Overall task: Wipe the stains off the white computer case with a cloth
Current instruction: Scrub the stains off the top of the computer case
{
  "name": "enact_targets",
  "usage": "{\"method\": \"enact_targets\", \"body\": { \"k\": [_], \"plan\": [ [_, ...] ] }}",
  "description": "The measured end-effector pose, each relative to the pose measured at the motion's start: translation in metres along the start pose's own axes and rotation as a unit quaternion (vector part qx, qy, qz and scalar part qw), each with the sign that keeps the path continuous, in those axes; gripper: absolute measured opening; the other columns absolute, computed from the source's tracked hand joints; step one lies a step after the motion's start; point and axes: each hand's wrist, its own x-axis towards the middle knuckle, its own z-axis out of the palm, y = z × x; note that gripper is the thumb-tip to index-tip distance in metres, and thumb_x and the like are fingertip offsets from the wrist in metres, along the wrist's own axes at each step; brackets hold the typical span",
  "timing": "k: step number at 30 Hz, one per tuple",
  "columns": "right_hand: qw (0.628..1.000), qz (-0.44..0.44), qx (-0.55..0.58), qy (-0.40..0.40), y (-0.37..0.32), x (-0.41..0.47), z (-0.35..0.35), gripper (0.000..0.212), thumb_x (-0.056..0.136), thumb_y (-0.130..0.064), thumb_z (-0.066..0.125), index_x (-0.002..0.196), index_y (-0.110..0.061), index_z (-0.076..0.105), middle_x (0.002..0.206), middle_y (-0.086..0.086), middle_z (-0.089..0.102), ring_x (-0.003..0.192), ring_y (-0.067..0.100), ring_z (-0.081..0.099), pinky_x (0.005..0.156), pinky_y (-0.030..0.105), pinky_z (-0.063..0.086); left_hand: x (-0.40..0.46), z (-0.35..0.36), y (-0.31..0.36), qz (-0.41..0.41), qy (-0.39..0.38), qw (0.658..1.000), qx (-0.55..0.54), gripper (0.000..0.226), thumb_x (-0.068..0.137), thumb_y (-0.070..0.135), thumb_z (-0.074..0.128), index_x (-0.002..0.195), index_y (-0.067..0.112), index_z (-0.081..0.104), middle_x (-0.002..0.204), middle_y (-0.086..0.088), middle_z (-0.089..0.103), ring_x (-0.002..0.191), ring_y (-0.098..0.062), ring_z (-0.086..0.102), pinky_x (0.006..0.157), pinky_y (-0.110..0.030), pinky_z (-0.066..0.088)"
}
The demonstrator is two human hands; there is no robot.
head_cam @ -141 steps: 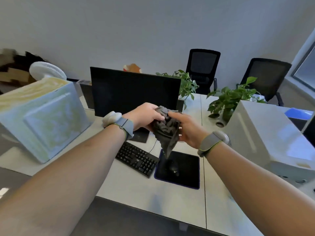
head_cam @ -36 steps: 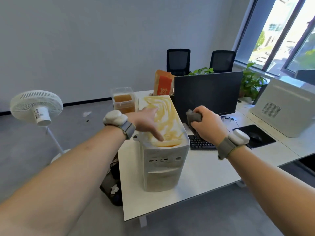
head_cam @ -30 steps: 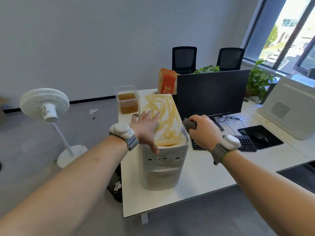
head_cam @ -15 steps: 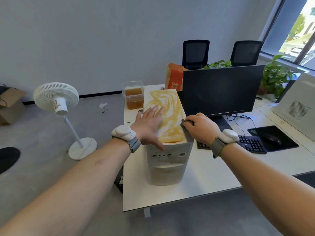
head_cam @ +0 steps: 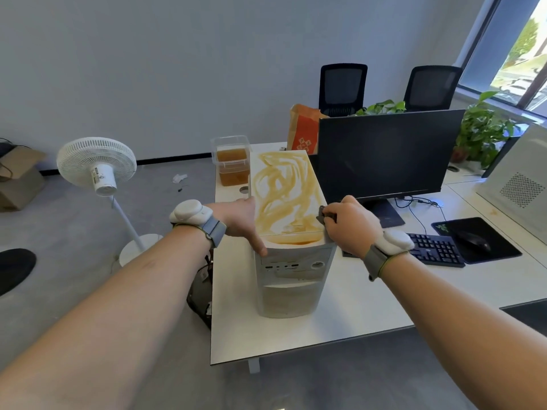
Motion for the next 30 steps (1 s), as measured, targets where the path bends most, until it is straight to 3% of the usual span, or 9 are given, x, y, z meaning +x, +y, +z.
{"method": "enact_targets", "body": {
  "k": [5, 7, 10, 13, 15, 18, 21, 25, 30],
  "plan": [
    [0.998, -0.001, -0.002, -0.062, 0.005, 0.004, -0.014, 0.021, 0.091, -0.03, 0.056, 0.092, -0.03, 0.077, 0.09, -0.007, 0.061, 0.075, 0.017, 0.062, 0.072, 0.038, 0.061, -0.003, 0.002, -0.003, 0.002, -0.002, 0.999, -0.051, 0.129, 0.047, 0.063, 0.095, 0.146, 0.016, 0.027, 0.145, -0.004, 0.047, 0.126, -0.028, 0.05, 0.105, -0.046, 0.047],
    [0.997, 0.0, 0.002, -0.075, 0.004, 0.009, -0.02, 0.02, 0.09, -0.031, 0.058, 0.086, -0.028, 0.078, 0.083, -0.006, 0.067, 0.072, 0.017, 0.065, 0.07, 0.039, 0.062, -0.003, 0.001, -0.002, 0.002, 0.015, 0.997, -0.081, 0.121, 0.058, 0.064, 0.09, 0.148, 0.012, 0.029, 0.146, -0.005, 0.047, 0.128, -0.027, 0.05, 0.106, -0.045, 0.045],
    [1.0, 0.004, 0.015, -0.01, -0.001, 0.01, -0.015, 0.025, 0.098, -0.033, 0.05, 0.1, -0.03, 0.075, 0.097, -0.002, 0.058, 0.075, 0.021, 0.062, 0.07, 0.04, 0.061, -0.001, 0.0, -0.002, -0.008, 0.044, 0.991, -0.128, 0.101, 0.068, 0.064, 0.085, 0.141, 0.009, 0.042, 0.143, -0.01, 0.053, 0.129, -0.03, 0.051, 0.107, -0.046, 0.044],
    [1.0, 0.007, 0.004, -0.003, -0.006, -0.001, -0.002, 0.025, 0.1, -0.033, 0.048, 0.11, -0.032, 0.071, 0.106, -0.001, 0.048, 0.076, 0.025, 0.059, 0.072, 0.04, 0.059, -0.004, -0.004, -0.003, 0.003, -0.006, 0.991, -0.133, 0.117, 0.056, 0.07, 0.087, 0.143, 0.01, 0.039, 0.146, -0.008, 0.049, 0.131, -0.028, 0.048, 0.11, -0.045, 0.042],
    [0.999, 0.002, 0.0, -0.033, -0.004, 0.0, -0.007, 0.022, 0.095, -0.03, 0.052, 0.101, -0.032, 0.073, 0.103, -0.004, 0.052, 0.076, 0.023, 0.061, 0.071, 0.04, 0.06, -0.007, -0.006, 0.003, 0.002, -0.03, 0.995, -0.091, 0.125, 0.053, 0.071, 0.089, 0.146, 0.01, 0.033, 0.145, -0.005, 0.049, 0.13, -0.027, 0.049, 0.102, -0.038, 0.044],
    [0.995, 0.0, 0.017, -0.097, 0.0, 0.013, -0.025, 0.02, 0.087, -0.029, 0.059, 0.087, -0.028, 0.079, 0.085, -0.009, 0.069, 0.076, 0.017, 0.067, 0.072, 0.039, 0.063, -0.004, -0.003, 0.017, -0.019, -0.016, 1.0, -0.012, 0.099, 0.055, 0.068, 0.089, 0.119, 0.006, 0.047, 0.101, -0.005, 0.063, 0.087, -0.023, 0.059, 0.067, -0.032, 0.043],
    [0.999, -0.005, 0.029, -0.042, -0.001, 0.014, -0.024, 0.023, 0.094, -0.032, 0.054, 0.093, -0.031, 0.077, 0.094, -0.002, 0.066, 0.075, 0.019, 0.064, 0.068, 0.041, 0.062, 0.001, -0.005, 0.029, -0.033, -0.016, 0.998, 0.048, 0.073, 0.058, 0.07, 0.087, 0.072, 0.01, 0.048, 0.061, 0.0, 0.046, 0.055, -0.02, 0.041, 0.056, -0.029, 0.034],
    [0.999, -0.019, 0.003, -0.047, -0.001, -0.006, -0.01, 0.026, 0.098, -0.032, 0.051, 0.111, -0.034, 0.073, 0.106, -0.001, 0.05, 0.077, 0.022, 0.06, 0.073, 0.039, 0.059, -0.002, -0.016, 0.045, -0.049, -0.036, 0.99, 0.125, 0.072, 0.065, 0.07, 0.083, 0.065, 0.01, 0.044, 0.063, -0.002, 0.043, 0.055, -0.019, 0.039, 0.058, -0.03, 0.035],
    [0.993, -0.044, 0.007, -0.108, 0.004, -0.002, -0.028, 0.022, 0.089, -0.03, 0.06, 0.094, -0.03, 0.081, 0.09, -0.006, 0.066, 0.077, 0.017, 0.065, 0.073, 0.039, 0.062, 0.002, -0.022, 0.055, -0.063, -0.061, 0.983, 0.163, 0.068, 0.064, 0.067, 0.085, 0.077, 0.007, 0.056, 0.081, -0.004, 0.056, 0.069, -0.021, 0.051, 0.067, -0.031, 0.043]
  ]
}}
